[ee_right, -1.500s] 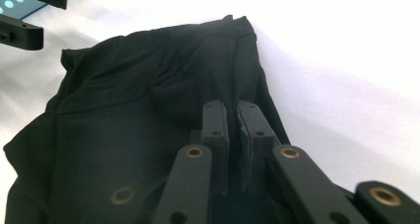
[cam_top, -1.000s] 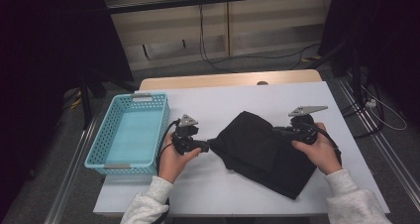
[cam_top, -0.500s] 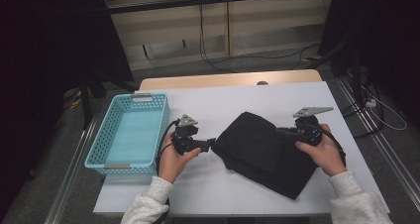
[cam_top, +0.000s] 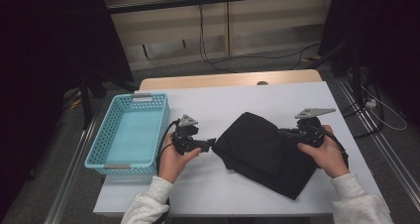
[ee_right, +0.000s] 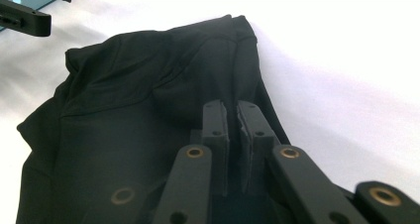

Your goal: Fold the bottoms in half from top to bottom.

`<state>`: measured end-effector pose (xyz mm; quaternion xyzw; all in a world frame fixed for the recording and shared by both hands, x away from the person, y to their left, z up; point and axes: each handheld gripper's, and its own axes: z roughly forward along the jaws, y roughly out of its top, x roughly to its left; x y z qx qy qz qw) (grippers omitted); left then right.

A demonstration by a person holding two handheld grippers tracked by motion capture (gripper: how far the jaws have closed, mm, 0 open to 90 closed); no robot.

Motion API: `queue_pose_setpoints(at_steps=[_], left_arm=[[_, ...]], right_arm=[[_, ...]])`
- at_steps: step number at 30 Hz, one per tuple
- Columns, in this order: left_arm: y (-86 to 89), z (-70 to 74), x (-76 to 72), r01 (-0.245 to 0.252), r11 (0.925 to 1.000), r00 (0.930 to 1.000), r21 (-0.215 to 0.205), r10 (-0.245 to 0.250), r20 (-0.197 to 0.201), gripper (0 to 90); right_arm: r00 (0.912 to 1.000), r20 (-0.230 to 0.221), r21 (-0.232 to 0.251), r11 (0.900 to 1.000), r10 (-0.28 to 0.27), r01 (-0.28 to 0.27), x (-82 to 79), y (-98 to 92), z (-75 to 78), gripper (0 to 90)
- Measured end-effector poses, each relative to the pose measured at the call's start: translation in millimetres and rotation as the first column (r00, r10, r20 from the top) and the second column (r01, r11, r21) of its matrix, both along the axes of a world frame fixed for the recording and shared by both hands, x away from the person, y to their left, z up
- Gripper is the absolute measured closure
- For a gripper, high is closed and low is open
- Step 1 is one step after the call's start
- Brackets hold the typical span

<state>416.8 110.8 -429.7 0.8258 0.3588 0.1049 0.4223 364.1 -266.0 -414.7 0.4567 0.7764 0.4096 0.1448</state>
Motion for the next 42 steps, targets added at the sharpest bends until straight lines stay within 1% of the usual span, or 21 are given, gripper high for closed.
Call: queue_pose_setpoints(at_steps=[1,2,4,5,8,11,13,17,19,20,22,23,26,27,29,34,37,38,39,41,42], left_arm=[[-0.3,0.0,0.1,-0.002,1.0,1.0,-0.004,0.002,-0.001,18.1],[0.3,0.4,0.6,0.007,0.9999,1.0,0.011,-0.007,0.001,18.1],[-0.5,0.1,0.5,0.009,0.9999,1.0,0.011,-0.009,0.002,18.1],[-1.3,-0.1,-0.1,0.003,1.0,1.0,0.002,-0.003,-0.002,18.1],[-2.5,-0.1,-0.5,0.003,1.0,1.0,-0.001,-0.003,-0.001,18.0],[-2.7,-0.2,-0.2,0.003,1.0,1.0,-0.001,-0.003,-0.002,18.0],[-2.9,-0.3,-0.2,0.014,0.9999,0.9999,0.01,-0.014,-0.001,18.0],[-5.7,-2.1,-2.0,0.017,0.9998,0.9998,0.006,-0.017,-0.008,18.0],[-6.7,-3.1,-2.3,0.027,0.9996,0.9995,0.013,-0.027,-0.015,18.1],[-7.4,-4.1,-2.5,0.023,0.9997,0.9996,0.011,-0.023,-0.014,18.1],[-8.2,-5.5,-3.0,0.034,0.999,0.9992,0.028,-0.034,-0.023,18.1],[-8.6,-6.3,-3.0,0.035,0.9989,0.9993,0.031,-0.034,-0.014,18.1],[-10.6,-9.3,-3.7,0.04,0.9987,0.9988,0.033,-0.039,-0.03,18.9],[-11.8,-11.2,-4.2,0.048,0.998,0.9983,0.041,-0.046,-0.034,19.0],[-14.2,-13.7,-5.3,0.058,0.9969,0.9978,0.053,-0.056,-0.037,20.2],[-20.6,-17.2,-8.5,0.082,0.9942,0.9962,0.069,-0.08,-0.035,21.4],[-19.2,-15.5,-7.7,0.076,0.9953,0.9968,0.061,-0.074,-0.03,21.4],[-18.2,-14.9,-7.2,0.072,0.9951,0.9972,0.067,-0.071,-0.023,21.4],[-18.0,-14.9,-7.2,0.07,0.9959,0.9973,0.057,-0.068,-0.027,21.3],[-18.0,-14.8,-7.3,0.067,0.9963,0.9975,0.055,-0.065,-0.027,21.3],[-18.9,-14.8,-8.3,0.055,0.9967,0.9983,0.061,-0.053,-0.022,21.3]], right_arm=[[1.0,0.001,-0.001,1.0,0.0,0.0,0.1,-0.3,-0.2,83.3],[1.0,0.001,-0.002,1.0,-0.002,0.002,0.3,-0.4,-0.3,83.3],[1.0,0.002,-0.003,1.0,0.0,0.0,0.2,-0.4,-0.3,83.3],[1.0,0.003,-0.003,1.0,0.001,-0.001,0.1,-0.5,-0.2,83.3],[1.0,0.002,0.001,1.0,-0.004,0.004,-0.7,-1.4,0.6,83.2],[1.0,0.002,-0.001,1.0,-0.008,0.008,-0.7,-2.0,0.2,83.2],[1.0,-0.004,-0.005,1.0,-0.006,0.006,-0.6,-1.5,-1.0,83.2],[1.0,-0.004,-0.008,1.0,-0.004,0.004,-0.4,-1.4,-2.6,83.2],[1.0,-0.004,-0.011,1.0,-0.006,0.006,-0.6,-1.8,-2.3,83.2],[1.0,-0.004,-0.009,1.0,-0.006,0.006,-0.6,-2.2,-2.3,83.3],[0.9999,-0.006,-0.008,1.0,-0.011,0.01,-0.4,-3.3,-2.6,83.2],[0.9999,-0.006,-0.007,1.0,-0.012,0.012,-0.4,-4.2,-2.7,83.2],[0.9998,-0.005,-0.006,1.0,-0.017,0.017,-0.4,-5.7,-2.1,83.2],[0.9998,-0.005,-0.006,1.0,-0.019,0.019,-0.4,-5.9,-2.1,83.2],[0.9998,-0.005,-0.008,1.0,-0.019,0.019,-0.3,-6.2,-2.4,83.2],[0.9998,-0.005,-0.011,1.0,-0.02,0.019,-1.4,-6.3,-2.1,83.2],[0.9999,-0.003,-0.005,1.0,-0.017,0.017,-3.5,-7.3,-0.6,83.2],[0.9999,-0.003,-0.003,1.0,-0.016,0.016,-5.5,-8.4,0.1,83.2],[0.9999,-0.003,-0.001,1.0,-0.015,0.015,-6.9,-9.1,0.3,83.2],[0.9998,-0.002,-0.006,1.0,-0.018,0.018,-10.6,-11.7,0.4,83.2],[0.9998,0.0,-0.006,1.0,-0.021,0.021,-12.2,-13.6,0.5,83.2]])
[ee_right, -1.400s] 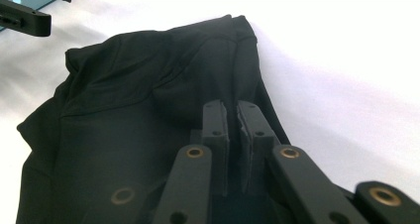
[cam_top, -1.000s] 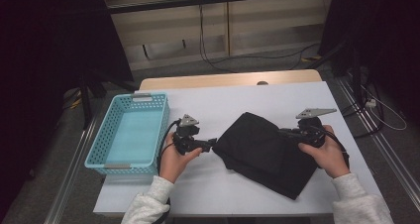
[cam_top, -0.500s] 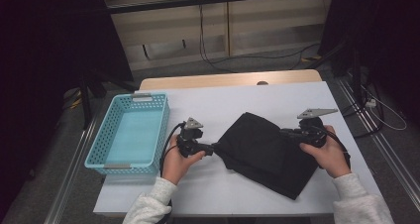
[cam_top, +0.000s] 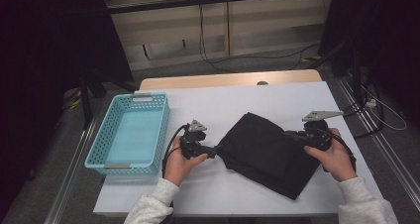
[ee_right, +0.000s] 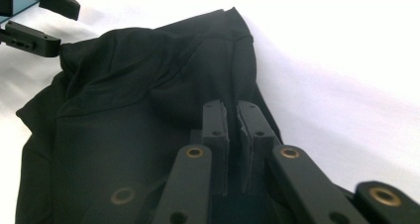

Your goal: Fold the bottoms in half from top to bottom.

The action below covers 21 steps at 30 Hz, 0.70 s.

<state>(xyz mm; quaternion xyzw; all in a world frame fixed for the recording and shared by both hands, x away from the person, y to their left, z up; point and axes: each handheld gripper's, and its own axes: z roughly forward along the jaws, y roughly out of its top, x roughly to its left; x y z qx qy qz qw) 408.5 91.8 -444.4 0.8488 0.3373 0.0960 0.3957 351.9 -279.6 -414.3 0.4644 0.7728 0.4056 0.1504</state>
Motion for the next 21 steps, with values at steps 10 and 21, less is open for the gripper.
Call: queue_pose_setpoints(at_steps=[10,21], left_arm=[[-3.8,-2.7,1.3,0.03,0.9996,0.9995,0.003,-0.03,-0.015,21.0],[-10.8,-8.5,-2.1,0.066,0.9977,0.9973,0.012,-0.066,-0.034,27.3]], right_arm=[[0.9998,-0.01,-0.03,0.999,-0.016,0.016,-15.0,-13.1,-7.7,77.7],[0.9989,0.028,-0.037,0.999,-0.038,0.039,-13.1,-8.2,-10.1,44.9]])
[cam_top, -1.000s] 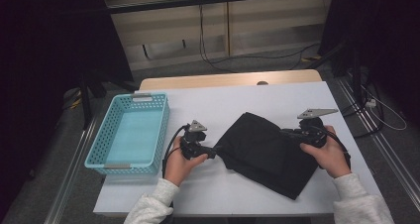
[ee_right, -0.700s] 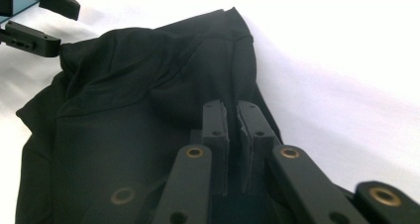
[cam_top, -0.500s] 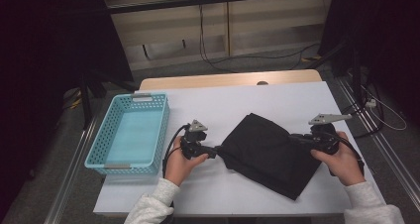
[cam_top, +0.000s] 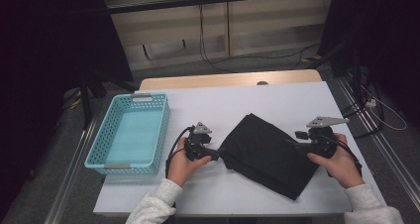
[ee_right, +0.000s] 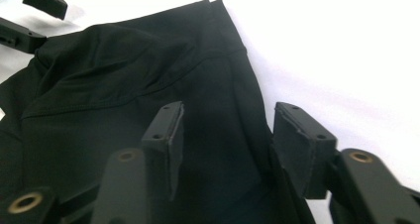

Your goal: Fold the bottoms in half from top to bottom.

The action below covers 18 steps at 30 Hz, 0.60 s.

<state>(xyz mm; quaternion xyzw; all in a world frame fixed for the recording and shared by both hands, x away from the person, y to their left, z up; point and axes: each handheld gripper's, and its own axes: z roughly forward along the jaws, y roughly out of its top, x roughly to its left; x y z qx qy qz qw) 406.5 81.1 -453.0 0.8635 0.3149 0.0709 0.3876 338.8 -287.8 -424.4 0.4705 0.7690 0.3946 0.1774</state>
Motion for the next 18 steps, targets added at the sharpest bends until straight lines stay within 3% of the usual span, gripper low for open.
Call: queue_pose_setpoints(at_steps=[3,5,7,9,16,18], left_arm=[[-2.3,-3.6,-1.0,0.006,0.9999,0.9999,0.009,-0.006,-0.015,33.5],[-3.9,-4.1,-2.2,0.013,0.9996,0.9999,0.025,-0.013,0.0,37.5],[-5.0,-3.5,-3.3,0.009,0.9999,0.9998,0.014,-0.009,-0.016,44.5],[-6.7,-2.9,-4.6,0.013,0.9994,0.9999,0.033,-0.012,-0.009,47.0],[-8.3,-2.6,-4.7,-0.007,1.0,0.9989,0.005,0.007,-0.046,63.2],[-11.0,-3.1,-5.9,0.003,0.9999,0.9975,-0.011,-0.004,-0.071,73.9]], right_arm=[[1.0,0.004,-0.005,1.0,-0.001,0.001,0.5,0.5,-1.3,40.3],[0.9999,0.009,-0.006,1.0,-0.005,0.005,0.2,0.4,-0.6,38.0],[0.9998,0.014,-0.004,1.0,-0.016,0.016,0.1,-0.1,0.0,36.1],[0.9998,0.012,-0.002,1.0,-0.015,0.015,0.0,-0.6,0.0,36.0],[0.9998,0.015,0.0,1.0,-0.013,0.013,-0.1,0.7,0.4,35.1],[0.9998,0.015,-0.001,1.0,-0.014,0.014,0.1,0.0,0.3,35.1]])
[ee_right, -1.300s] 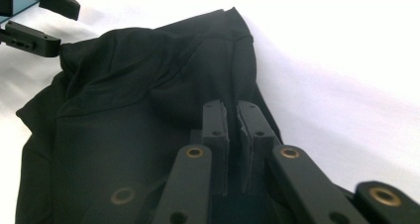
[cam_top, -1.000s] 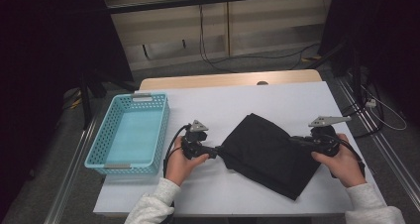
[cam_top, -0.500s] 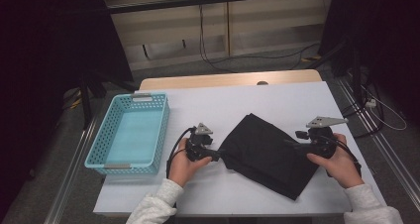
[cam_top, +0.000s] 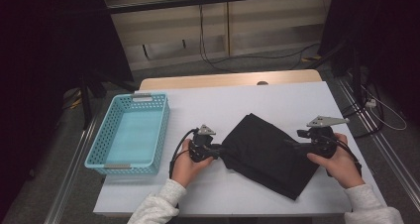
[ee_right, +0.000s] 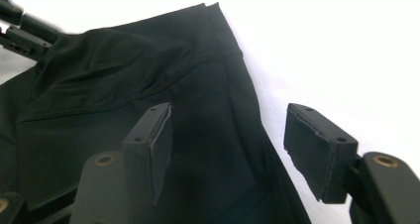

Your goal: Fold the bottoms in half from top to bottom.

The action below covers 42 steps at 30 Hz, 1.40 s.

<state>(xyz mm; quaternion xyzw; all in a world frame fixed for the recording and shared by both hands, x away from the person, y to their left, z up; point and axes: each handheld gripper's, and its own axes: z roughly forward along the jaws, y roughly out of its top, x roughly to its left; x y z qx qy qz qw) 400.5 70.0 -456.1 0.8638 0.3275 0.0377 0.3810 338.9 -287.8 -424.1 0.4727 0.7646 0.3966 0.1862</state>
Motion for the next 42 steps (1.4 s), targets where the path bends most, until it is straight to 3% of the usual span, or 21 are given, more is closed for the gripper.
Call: queue_pose_setpoints(at_steps=[9,14,24,33,42], left_arm=[[1.2,3.2,6.7,-0.048,0.9985,0.9945,-0.025,0.045,-0.094,83.8],[9.5,8.6,17.2,-0.08,0.9957,0.9905,-0.047,0.074,-0.116,84.4],[19.3,12.9,34.4,-0.124,0.9923,0.989,-0.008,0.123,-0.082,84.5],[21.9,13.0,43.4,-0.142,0.9898,0.9847,0.018,0.143,-0.1,84.5],[22.2,11.7,44.8,-0.161,0.9869,0.9805,0.017,0.162,-0.112,84.6]], right_arm=[[0.9999,0.006,0.009,1.0,-0.01,0.01,-0.7,-3.0,1.6,34.5],[0.9997,0.013,0.014,1.0,-0.022,0.022,-1.3,-5.3,2.2,34.1],[0.999,0.02,0.017,0.999,-0.041,0.04,-2.2,-6.1,0.4,29.6],[0.9987,0.033,0.015,0.999,-0.04,0.04,-1.0,2.6,-3.1,20.1],[0.9988,0.033,0.011,0.999,-0.036,0.036,0.6,6.2,-5.4,17.9]])
